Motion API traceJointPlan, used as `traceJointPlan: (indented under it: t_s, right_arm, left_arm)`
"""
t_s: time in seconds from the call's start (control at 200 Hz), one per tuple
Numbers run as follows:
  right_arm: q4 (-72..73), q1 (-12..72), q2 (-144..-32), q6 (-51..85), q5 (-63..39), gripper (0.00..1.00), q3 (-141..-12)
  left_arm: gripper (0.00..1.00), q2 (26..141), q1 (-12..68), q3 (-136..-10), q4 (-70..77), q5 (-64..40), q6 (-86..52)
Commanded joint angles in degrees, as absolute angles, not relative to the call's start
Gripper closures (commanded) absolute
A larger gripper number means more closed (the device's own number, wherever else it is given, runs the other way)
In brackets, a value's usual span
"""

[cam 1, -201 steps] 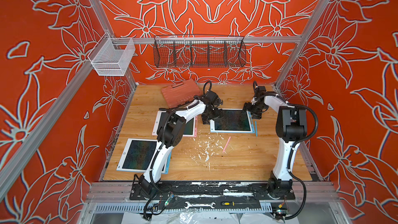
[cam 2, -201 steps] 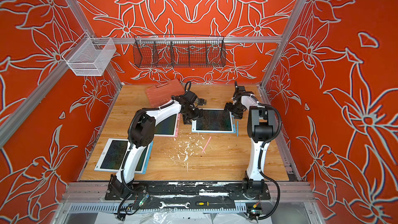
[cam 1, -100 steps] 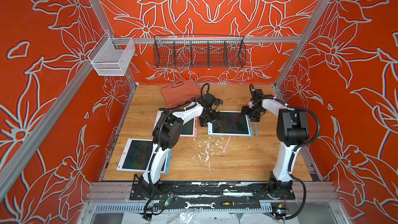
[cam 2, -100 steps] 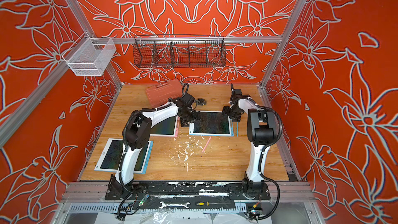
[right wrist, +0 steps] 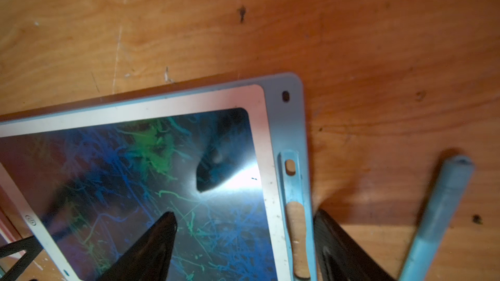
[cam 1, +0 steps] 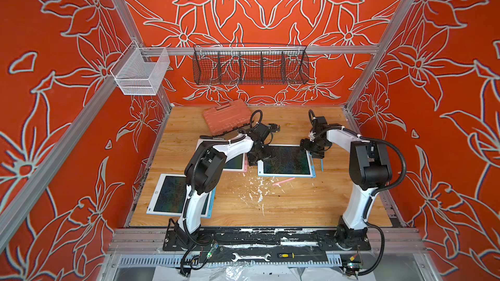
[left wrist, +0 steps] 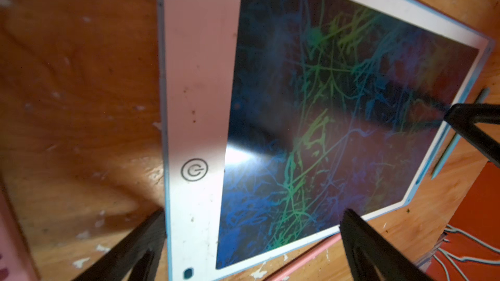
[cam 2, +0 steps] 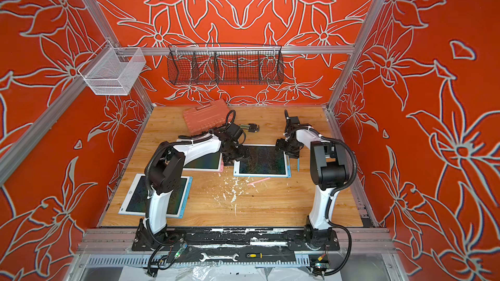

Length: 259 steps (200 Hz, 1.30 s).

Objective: Place the stylus back onto the writing tablet
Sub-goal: Move the writing tablet to the center of the board.

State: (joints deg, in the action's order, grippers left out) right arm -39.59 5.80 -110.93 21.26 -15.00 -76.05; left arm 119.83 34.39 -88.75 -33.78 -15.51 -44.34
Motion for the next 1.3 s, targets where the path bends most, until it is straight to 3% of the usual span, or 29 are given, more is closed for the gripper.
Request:
traceJointPlan:
  t_s: [0.0,1.071,1.291]
  right_arm:
    - [-42.37,8.08,-111.41,21.71,-19.15,0.19,-72.97]
    - [-41.92,11.35,-109.24,22.49,-18.81,0.19,-70.44]
    - [-44.22,11.30,-108.94,21.14,-17.00,0.14,-73.06]
  left_arm:
    - [0.01,122.20,36.43,-85.38,-33.67,-17.14,-46.49]
    - [0.03,120.53,39.73,-80.16,-31.35,-16.71,-51.59]
    - [0.03,119.39,39.21,-81.96,-34.79,-14.48,-50.89]
